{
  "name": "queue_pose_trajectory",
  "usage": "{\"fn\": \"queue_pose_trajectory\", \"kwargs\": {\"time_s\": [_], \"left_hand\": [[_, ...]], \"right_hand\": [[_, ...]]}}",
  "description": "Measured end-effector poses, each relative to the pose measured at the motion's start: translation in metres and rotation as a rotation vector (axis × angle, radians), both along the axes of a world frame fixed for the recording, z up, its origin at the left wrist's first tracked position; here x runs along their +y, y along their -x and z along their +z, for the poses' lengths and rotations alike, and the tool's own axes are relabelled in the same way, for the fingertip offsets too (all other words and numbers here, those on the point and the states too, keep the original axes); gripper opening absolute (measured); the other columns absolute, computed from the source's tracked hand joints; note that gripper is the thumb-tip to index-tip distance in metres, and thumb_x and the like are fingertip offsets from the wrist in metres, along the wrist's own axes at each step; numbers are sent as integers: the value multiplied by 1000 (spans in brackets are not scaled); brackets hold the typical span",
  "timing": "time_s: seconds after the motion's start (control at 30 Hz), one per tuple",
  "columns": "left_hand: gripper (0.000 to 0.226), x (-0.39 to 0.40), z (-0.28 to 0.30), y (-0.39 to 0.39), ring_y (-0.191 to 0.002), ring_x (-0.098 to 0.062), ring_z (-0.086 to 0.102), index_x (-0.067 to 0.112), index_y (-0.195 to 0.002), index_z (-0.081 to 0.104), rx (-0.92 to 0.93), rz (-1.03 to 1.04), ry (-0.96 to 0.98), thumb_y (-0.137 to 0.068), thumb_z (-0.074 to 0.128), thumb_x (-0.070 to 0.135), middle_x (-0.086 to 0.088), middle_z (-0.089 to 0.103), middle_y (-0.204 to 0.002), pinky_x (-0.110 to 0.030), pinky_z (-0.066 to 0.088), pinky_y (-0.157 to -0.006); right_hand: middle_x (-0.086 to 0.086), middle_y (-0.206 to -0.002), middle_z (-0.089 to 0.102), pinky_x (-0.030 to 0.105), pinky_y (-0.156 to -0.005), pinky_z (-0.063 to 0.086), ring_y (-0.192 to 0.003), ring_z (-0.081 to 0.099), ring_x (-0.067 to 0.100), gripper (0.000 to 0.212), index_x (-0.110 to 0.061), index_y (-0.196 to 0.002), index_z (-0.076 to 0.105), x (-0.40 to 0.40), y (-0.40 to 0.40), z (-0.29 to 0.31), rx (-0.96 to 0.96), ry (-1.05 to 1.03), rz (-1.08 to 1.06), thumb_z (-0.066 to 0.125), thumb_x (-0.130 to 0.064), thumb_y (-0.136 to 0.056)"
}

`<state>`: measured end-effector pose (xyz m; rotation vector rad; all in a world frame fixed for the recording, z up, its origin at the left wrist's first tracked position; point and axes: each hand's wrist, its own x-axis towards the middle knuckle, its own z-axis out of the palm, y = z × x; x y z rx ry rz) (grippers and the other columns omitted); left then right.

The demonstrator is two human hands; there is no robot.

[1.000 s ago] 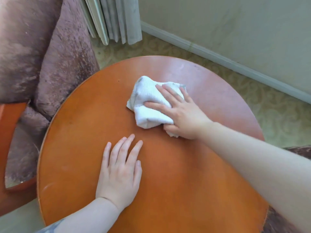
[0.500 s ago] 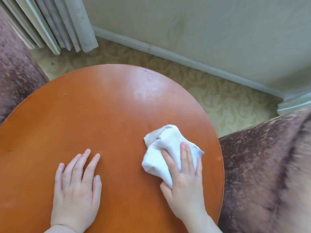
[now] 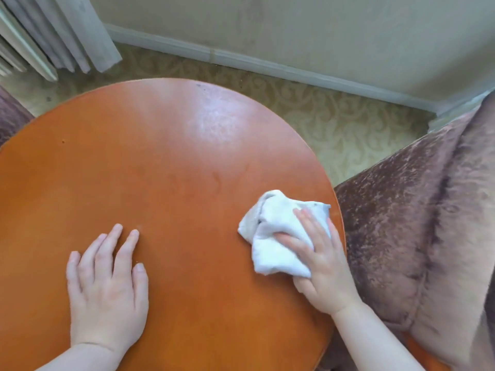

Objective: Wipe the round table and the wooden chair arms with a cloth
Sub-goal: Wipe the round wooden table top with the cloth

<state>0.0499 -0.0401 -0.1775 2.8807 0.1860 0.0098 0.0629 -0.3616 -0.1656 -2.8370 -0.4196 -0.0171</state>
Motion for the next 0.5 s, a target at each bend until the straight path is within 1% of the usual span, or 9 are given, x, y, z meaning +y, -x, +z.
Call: {"fn": "queue_pose_trajectory", "kwargs": {"time_s": [0.03,0.13,0.17,0.2,0.23,0.27,0.4,0.47,0.5], "left_hand": [[52,1,0,-1,-135,-33,32,11,-135,48,10,-6,-1,-91,29,31,-12,41,-145,-47,9,-117],[52,1,-2,1,-136,-33,30,9,-137,47,36,-34,-24,-92,29,30,-13,41,-145,-50,10,-116],[52,1,-2,-1,-136,-32,30,10,-137,46,44,-32,-22,-93,29,30,-13,40,-146,-51,11,-116],[52,0,-2,-2,-137,-32,30,10,-138,46,52,-28,-16,-93,28,30,-12,40,-146,-51,11,-116],[52,1,-2,-1,-137,-31,29,10,-138,45,55,-30,-18,-93,28,30,-12,40,-146,-52,12,-116],[52,2,-3,0,-137,-31,29,11,-139,44,59,-37,-19,-93,28,30,-12,40,-147,-52,13,-116],[50,5,1,1,-138,-30,29,13,-139,44,46,-28,41,-93,34,27,-10,41,-148,-52,12,-117],[47,5,5,0,-139,-29,28,15,-139,45,46,-29,121,-94,40,23,-7,40,-149,-50,10,-118],[46,8,7,0,-141,-27,25,17,-141,44,57,-46,164,-95,43,21,-5,38,-151,-48,8,-119]], "right_hand": [[10,-152,32,62,-105,29,-141,30,30,56,-33,-135,43,-11,-2,0,-30,-48,-163,48,-28,-79],[11,-153,32,57,-112,23,-143,27,28,61,-35,-140,40,26,-50,-7,-102,-108,-1140,51,-26,-80],[11,-155,29,58,-113,18,-145,23,26,63,-37,-141,39,49,-72,-5,-61,-117,-1288,53,-27,-80],[11,-157,26,59,-113,14,-146,20,25,64,-38,-141,39,70,-84,-5,-24,-102,-1295,55,-27,-80],[11,-158,24,59,-112,14,-147,18,25,65,-39,-141,38,92,-85,-7,-36,-67,-1183,56,-27,-80],[11,-158,23,60,-112,15,-147,17,25,64,-38,-141,38,109,-74,-9,-66,-31,-972,55,-27,-80],[10,-158,25,60,-112,21,-148,18,26,59,-36,-139,44,115,17,-8,8,39,48,47,-28,-81],[10,-156,28,60,-111,22,-147,22,27,58,-35,-137,48,74,29,0,25,106,312,47,-27,-80],[11,-156,29,60,-112,21,-146,22,28,56,-34,-137,49,60,29,4,40,115,318,46,-28,-81]]}}
